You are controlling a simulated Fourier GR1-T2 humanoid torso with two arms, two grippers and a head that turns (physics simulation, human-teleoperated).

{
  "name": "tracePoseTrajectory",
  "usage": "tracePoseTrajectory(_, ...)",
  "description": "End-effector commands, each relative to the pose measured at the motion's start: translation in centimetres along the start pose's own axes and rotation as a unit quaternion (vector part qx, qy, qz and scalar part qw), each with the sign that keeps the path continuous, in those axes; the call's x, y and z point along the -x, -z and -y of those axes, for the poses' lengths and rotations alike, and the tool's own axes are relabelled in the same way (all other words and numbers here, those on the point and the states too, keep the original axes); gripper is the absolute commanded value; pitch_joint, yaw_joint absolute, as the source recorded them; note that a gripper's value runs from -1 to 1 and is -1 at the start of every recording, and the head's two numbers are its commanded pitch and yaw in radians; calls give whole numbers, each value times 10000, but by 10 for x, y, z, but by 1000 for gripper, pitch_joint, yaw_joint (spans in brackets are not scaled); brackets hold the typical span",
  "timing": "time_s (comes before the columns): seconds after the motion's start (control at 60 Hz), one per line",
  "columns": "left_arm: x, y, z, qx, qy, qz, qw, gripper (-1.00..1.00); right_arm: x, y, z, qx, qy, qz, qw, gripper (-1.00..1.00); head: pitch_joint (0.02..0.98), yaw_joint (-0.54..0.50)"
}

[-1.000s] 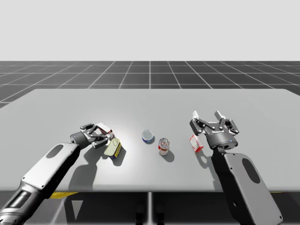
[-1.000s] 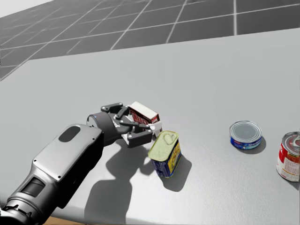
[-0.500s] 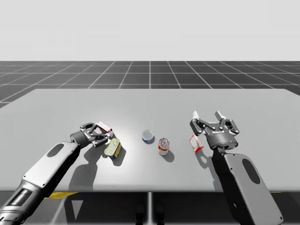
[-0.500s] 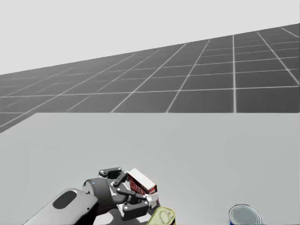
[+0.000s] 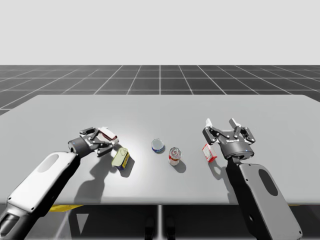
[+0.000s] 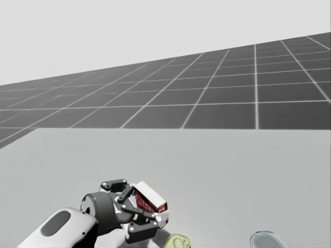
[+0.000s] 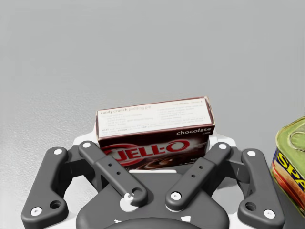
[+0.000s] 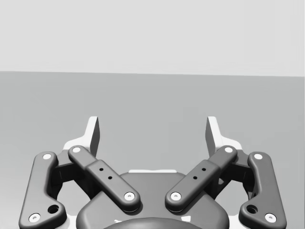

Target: Grasp the pudding box and hold it up.

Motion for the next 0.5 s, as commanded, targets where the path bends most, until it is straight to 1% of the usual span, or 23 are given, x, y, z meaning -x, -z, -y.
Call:
tracePoseTrajectory(0.017,-44,-7,-2,304,469,318,9979,1000,0,0,0,-13,-9,-4,10000,-1000,431,359)
tracePoseTrajectory(0.117,-64,-15,-4,197,631,462,9967,1000,0,0,1,-25,1,-7,10000,-1000,427,357)
tracePoseTrajectory(0.2,-81,-23,-5,80,794,590,9951,1000,0,0,1,-29,7,-10,10000,-1000,424,356)
tracePoseTrajectory(0.217,-89,-27,-6,34,865,647,9941,1000,0,0,1,-28,6,-10,10000,-1000,423,355)
tracePoseTrajectory(0.267,-96,-31,-6,-2,947,709,9930,1000,0,0,1,-28,6,-10,10000,-1000,422,355)
tracePoseTrajectory(0.3,-107,-37,-7,-64,1054,787,9913,1000,0,0,1,-32,9,-23,10000,-1000,421,355)
tracePoseTrajectory(0.4,-127,-48,-8,-164,1227,935,9879,1000,0,0,2,-38,7,-36,10000,-1000,419,352)
tracePoseTrajectory(0.467,-148,-58,-7,-297,1401,1096,9836,1000,0,0,2,-59,5,-48,10000,-1000,417,351)
tracePoseTrajectory(0.483,-154,-61,-7,-343,1453,1147,9821,1000,1,0,2,-84,-28,-31,10000,-1000,418,350)
tracePoseTrajectory(0.5,-157,-62,-7,-357,1471,1170,9815,1000,1,0,2,-87,-25,-35,10000,-1000,417,350)
